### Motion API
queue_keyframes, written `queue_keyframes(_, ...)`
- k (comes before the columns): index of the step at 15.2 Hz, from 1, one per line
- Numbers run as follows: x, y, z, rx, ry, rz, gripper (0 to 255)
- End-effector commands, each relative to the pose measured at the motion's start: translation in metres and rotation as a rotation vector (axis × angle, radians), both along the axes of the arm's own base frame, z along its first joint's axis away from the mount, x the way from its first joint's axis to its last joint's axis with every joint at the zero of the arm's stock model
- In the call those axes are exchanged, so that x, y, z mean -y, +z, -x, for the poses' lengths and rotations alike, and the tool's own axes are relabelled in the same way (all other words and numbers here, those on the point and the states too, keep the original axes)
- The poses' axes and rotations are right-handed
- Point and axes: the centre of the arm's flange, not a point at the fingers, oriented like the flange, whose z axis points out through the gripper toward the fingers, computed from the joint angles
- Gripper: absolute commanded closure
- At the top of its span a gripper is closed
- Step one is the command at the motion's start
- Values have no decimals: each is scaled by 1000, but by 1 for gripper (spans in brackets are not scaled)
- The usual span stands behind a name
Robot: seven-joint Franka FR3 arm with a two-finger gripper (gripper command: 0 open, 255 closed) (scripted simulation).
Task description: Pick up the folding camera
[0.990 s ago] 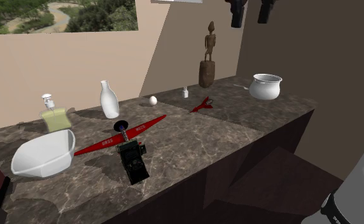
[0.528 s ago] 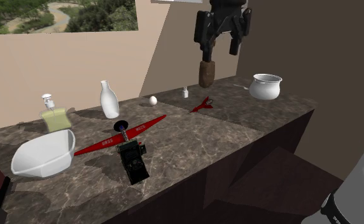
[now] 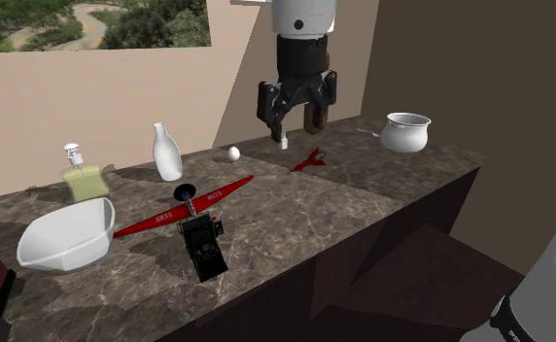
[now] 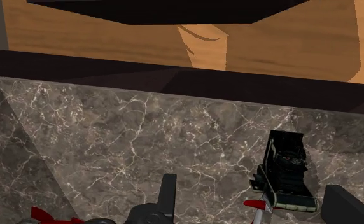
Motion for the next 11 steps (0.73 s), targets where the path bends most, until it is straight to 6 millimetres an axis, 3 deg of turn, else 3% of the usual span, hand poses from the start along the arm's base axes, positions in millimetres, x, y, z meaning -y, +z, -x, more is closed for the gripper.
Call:
queue_keyframes(1,-11,-21,-15,6,-2,-2,0)
queue_keyframes(11,-65,-124,-75,21,-10,-5,0)
